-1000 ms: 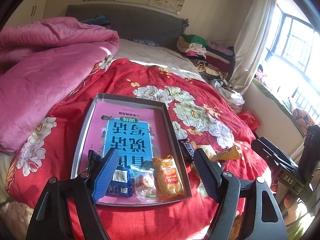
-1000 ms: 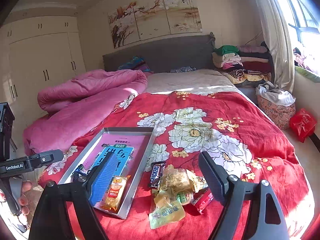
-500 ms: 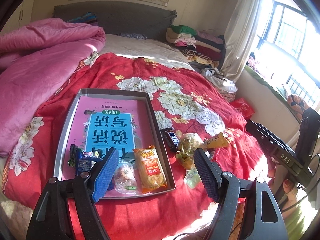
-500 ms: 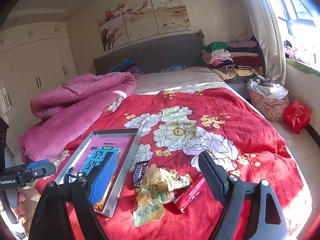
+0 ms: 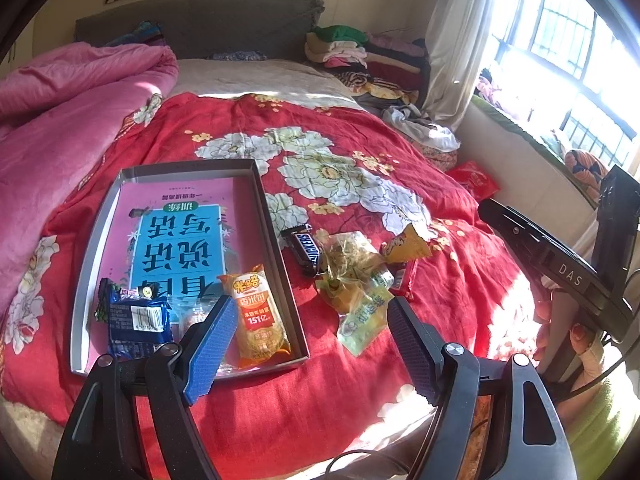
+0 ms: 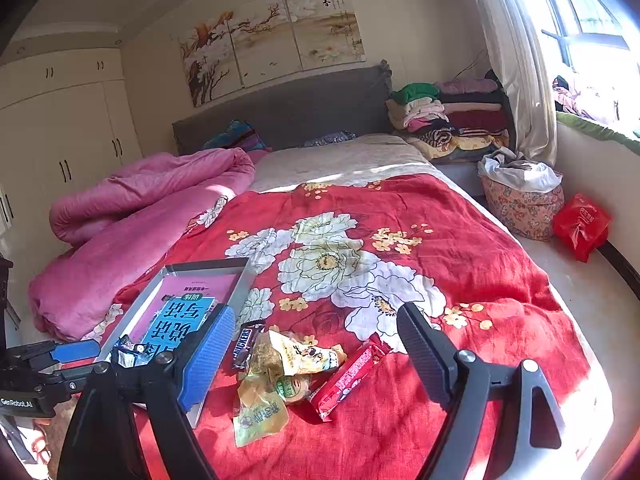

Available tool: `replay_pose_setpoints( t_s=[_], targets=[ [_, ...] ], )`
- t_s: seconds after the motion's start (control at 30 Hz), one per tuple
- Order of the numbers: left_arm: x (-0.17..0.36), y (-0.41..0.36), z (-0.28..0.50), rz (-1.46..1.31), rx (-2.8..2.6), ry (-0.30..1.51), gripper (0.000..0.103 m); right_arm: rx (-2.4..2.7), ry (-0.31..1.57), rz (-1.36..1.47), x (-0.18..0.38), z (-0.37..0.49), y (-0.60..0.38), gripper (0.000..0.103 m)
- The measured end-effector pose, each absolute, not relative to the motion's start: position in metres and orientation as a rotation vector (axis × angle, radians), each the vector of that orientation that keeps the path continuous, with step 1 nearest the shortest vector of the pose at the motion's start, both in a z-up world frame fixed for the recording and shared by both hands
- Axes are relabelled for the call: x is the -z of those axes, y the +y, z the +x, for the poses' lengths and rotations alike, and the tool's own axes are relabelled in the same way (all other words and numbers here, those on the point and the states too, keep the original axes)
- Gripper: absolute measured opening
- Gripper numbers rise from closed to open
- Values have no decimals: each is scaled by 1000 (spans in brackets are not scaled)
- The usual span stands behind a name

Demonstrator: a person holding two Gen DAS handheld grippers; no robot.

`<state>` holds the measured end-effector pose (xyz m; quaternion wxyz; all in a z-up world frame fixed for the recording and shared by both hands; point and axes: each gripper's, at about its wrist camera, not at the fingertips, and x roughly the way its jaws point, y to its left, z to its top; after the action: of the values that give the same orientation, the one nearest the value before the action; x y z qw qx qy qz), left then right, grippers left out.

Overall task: Organize snacks
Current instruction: 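Withdraw both tools from the tray toward the remaining snacks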

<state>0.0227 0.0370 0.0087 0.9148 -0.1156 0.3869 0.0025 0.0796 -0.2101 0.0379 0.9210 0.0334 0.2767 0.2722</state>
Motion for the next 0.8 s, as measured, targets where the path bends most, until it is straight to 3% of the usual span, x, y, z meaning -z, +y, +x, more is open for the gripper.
replay_pose_setpoints(
  t_s=[0.8],
  targets=[
    [27,-3,52,-209,56,940,78,-656,660,-68,-6,79,-192,83]
  ],
)
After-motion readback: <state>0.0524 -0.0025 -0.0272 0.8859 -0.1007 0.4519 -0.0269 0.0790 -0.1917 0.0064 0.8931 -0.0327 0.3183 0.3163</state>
